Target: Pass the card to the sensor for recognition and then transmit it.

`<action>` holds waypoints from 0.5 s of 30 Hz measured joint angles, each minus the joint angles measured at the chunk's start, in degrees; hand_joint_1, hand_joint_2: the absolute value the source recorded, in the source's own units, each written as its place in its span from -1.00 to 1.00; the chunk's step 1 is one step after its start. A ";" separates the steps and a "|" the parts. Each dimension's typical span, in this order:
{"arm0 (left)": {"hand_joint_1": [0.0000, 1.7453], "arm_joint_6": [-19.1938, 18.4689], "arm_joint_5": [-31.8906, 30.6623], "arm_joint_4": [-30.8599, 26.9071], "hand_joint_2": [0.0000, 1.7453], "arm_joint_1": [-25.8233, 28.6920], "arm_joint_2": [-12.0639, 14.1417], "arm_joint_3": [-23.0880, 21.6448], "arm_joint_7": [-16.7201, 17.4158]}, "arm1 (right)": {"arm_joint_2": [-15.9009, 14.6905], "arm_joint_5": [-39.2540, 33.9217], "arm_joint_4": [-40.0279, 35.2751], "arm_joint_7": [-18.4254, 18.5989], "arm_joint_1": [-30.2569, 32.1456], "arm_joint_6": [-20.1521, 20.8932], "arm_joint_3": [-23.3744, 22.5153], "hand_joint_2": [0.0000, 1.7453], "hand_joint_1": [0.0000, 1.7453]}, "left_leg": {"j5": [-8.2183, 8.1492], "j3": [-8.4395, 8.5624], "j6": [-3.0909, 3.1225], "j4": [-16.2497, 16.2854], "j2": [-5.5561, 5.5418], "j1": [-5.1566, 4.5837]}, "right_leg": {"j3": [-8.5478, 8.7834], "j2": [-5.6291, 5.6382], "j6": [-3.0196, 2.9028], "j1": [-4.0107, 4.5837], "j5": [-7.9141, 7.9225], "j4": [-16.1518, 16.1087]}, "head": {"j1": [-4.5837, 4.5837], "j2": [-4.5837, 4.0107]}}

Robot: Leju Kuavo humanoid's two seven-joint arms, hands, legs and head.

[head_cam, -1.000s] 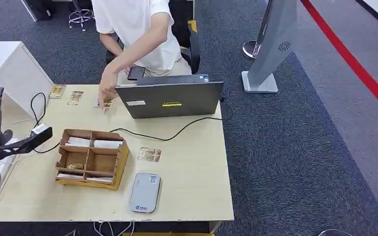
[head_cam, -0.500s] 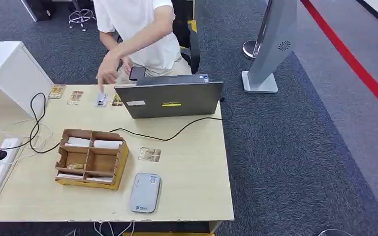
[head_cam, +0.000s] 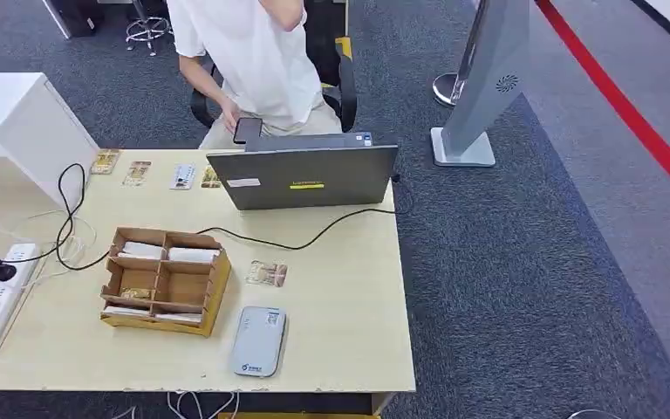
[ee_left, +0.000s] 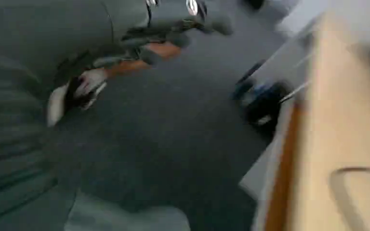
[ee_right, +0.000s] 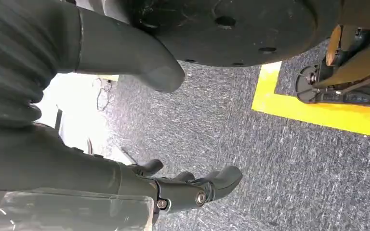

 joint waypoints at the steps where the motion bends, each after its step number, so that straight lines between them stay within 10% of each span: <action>1: -1.00 2.02 1.00 6.87 1.00 -0.20 0.11 0.96 0.15 | 0.00 0.06 0.00 -0.20 0.00 0.04 0.04 1.00 -1.00 | 0.00 -0.01 0.00 0.00 -0.01 0.01 | 0.00 -0.01 0.00 0.01 0.00 0.00 | -0.11 0.00; 8: -1.00 12.26 2.37 38.63 1.00 -1.75 0.53 3.13 8.90 | -0.11 1.64 0.00 -0.42 -0.18 0.15 1.50 1.00 -1.00 | 0.00 -0.03 0.01 0.02 -0.13 0.05 | 0.02 -0.06 0.02 0.01 0.01 -0.03 | -0.04 0.00; 15: -1.00 14.70 -2.79 52.50 1.00 -3.48 -1.18 1.38 17.49 | -0.18 3.43 -0.02 0.83 -0.38 1.09 3.15 1.00 -1.00 | 0.02 0.00 0.04 0.05 -0.11 0.06 | 0.04 -0.03 0.12 0.03 0.09 -0.08 | -0.02 0.00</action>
